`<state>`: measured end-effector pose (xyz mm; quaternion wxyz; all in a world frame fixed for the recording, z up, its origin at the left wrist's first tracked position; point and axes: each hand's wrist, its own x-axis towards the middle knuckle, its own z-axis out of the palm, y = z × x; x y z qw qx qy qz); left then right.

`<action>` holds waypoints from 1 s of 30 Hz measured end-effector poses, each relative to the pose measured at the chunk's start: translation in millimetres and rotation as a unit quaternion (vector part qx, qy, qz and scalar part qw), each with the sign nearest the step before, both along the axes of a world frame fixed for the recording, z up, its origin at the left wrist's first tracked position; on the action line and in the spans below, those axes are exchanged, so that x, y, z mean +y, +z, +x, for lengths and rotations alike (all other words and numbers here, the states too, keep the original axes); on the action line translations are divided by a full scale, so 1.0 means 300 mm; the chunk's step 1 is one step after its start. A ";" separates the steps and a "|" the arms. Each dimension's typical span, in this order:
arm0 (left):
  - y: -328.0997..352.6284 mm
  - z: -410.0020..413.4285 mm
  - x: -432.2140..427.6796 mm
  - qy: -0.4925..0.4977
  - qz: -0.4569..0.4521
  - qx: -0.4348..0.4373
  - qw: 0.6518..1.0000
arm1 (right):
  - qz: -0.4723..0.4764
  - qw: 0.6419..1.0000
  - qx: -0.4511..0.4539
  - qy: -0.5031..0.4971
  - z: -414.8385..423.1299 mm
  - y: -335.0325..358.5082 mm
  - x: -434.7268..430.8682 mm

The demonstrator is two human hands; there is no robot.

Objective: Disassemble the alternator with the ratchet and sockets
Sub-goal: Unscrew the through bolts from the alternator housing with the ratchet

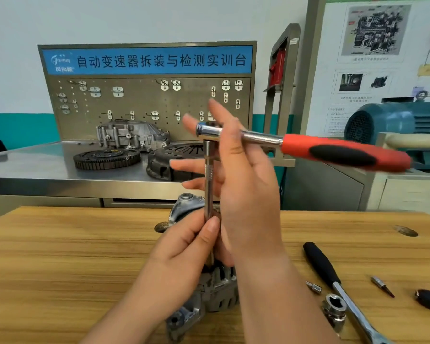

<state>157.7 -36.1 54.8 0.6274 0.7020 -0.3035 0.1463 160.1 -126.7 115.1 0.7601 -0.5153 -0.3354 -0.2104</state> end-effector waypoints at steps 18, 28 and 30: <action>-0.009 0.007 0.012 -0.005 0.012 0.005 1.000 | -0.001 0.997 0.036 0.064 0.002 0.018 -0.016; -0.005 0.018 0.007 0.005 0.025 -0.007 1.000 | -0.050 0.997 -0.058 -0.015 -0.007 0.030 -0.029; -0.004 0.017 0.012 -0.011 0.013 0.011 1.000 | -0.030 0.999 -0.017 0.008 -0.008 0.027 -0.024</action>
